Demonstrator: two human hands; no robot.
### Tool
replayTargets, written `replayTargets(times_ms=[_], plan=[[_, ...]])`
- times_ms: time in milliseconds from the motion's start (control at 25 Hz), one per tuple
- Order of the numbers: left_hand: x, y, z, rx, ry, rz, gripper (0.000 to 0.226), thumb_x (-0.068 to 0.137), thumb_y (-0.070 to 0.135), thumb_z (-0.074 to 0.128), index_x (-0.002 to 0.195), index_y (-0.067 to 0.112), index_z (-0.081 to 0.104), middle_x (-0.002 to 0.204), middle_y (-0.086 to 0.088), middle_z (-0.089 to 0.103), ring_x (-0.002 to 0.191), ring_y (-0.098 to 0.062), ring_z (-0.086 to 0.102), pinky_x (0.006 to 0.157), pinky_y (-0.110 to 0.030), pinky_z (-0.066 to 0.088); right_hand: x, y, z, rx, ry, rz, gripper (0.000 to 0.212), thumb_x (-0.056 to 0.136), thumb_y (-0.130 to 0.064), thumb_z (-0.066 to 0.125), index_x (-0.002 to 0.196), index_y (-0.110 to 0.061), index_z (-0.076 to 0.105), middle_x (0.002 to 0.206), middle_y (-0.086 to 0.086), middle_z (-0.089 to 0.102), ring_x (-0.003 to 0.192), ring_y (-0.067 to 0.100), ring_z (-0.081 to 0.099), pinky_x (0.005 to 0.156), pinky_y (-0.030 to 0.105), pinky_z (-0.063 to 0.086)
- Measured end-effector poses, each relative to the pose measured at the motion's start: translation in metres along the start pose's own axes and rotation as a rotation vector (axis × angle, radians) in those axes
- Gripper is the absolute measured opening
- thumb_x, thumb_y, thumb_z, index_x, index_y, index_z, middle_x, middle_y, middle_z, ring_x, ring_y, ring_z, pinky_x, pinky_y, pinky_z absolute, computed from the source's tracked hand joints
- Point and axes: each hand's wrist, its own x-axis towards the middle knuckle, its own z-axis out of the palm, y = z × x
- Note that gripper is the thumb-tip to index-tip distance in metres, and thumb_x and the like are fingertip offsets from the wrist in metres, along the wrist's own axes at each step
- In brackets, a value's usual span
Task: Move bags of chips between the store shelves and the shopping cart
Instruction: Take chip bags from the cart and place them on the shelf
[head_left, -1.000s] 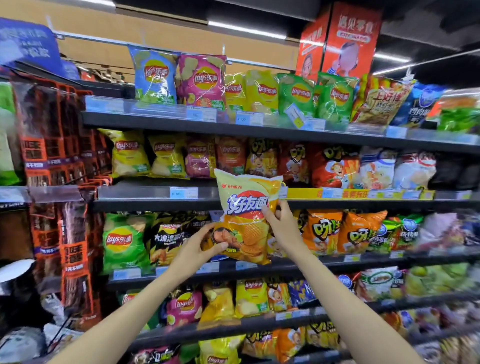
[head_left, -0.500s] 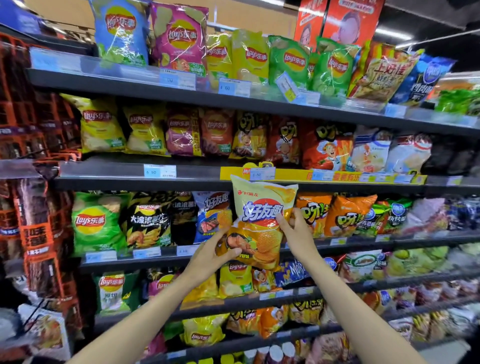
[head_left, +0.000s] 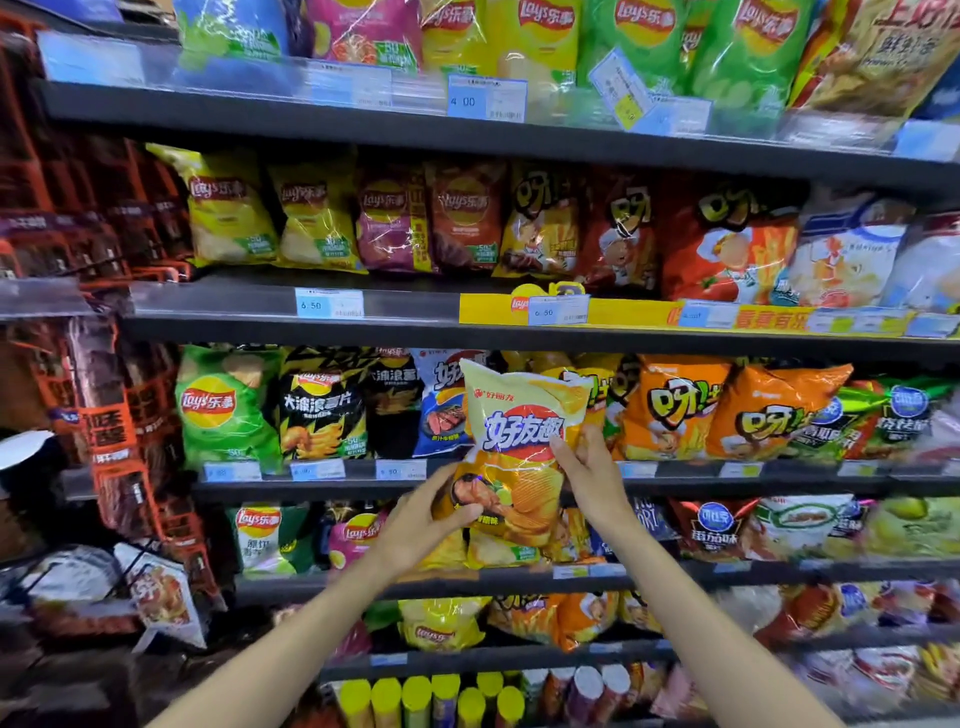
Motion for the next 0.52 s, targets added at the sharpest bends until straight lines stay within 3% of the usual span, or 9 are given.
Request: replayTargets(times_ms=[80, 160, 280, 400, 520], plan=[[0.001, -0.013, -0.003, 0.022, 0.017, -0.04, 0.08, 0.07, 0.081, 0.062, 0.139, 0.047, 0.043, 0.124, 0.023, 0.064, 0.118, 0.0, 0.058, 0.106, -0.04, 0.046, 0.007, 0.004, 0.014, 0.029, -0.038, 0.04, 0.03, 0.102, -0.029, 0.05, 0.129, -0.026, 0.035, 0.1, -0.017, 0.054, 0.088, -0.013, 0.057, 0.076, 0.006, 0.046], [0.005, -0.024, -0.01, 0.021, 0.027, -0.067, 0.078, 0.07, 0.08, 0.063, 0.138, 0.048, 0.044, 0.123, 0.022, 0.065, 0.118, -0.001, 0.059, 0.104, -0.042, 0.047, 0.015, 0.007, 0.027, 0.014, -0.045, 0.011, 0.03, 0.103, -0.021, 0.049, 0.13, -0.014, 0.04, 0.08, -0.016, 0.047, 0.066, -0.012, 0.057, 0.057, 0.004, 0.043], [0.022, -0.033, -0.023, 0.033, 0.043, -0.105, 0.078, 0.069, 0.081, 0.063, 0.137, 0.048, 0.045, 0.121, 0.02, 0.067, 0.117, -0.004, 0.06, 0.103, -0.043, 0.047, 0.036, 0.01, 0.042, 0.017, -0.033, 0.026, 0.033, 0.102, -0.024, 0.05, 0.133, -0.02, 0.037, 0.089, -0.016, 0.05, 0.077, -0.005, 0.053, 0.06, 0.004, 0.043], [0.045, -0.036, -0.036, 0.081, 0.032, -0.106, 0.079, 0.07, 0.083, 0.057, 0.139, 0.047, 0.043, 0.123, 0.022, 0.064, 0.119, -0.003, 0.057, 0.103, -0.042, 0.046, 0.061, 0.009, 0.053, -0.043, 0.003, 0.035, 0.022, 0.102, -0.028, 0.051, 0.116, -0.013, 0.042, 0.074, -0.012, 0.042, 0.065, 0.002, 0.042, 0.058, 0.011, 0.039], [0.069, -0.039, -0.047, 0.08, 0.059, -0.063, 0.078, 0.074, 0.08, 0.058, 0.14, 0.042, 0.044, 0.12, 0.023, 0.066, 0.112, 0.002, 0.06, 0.101, -0.041, 0.049, 0.08, 0.002, 0.061, -0.006, -0.041, 0.032, 0.045, 0.102, -0.03, 0.051, 0.139, -0.012, 0.034, 0.094, -0.004, 0.053, 0.073, -0.001, 0.05, 0.054, 0.004, 0.041]])
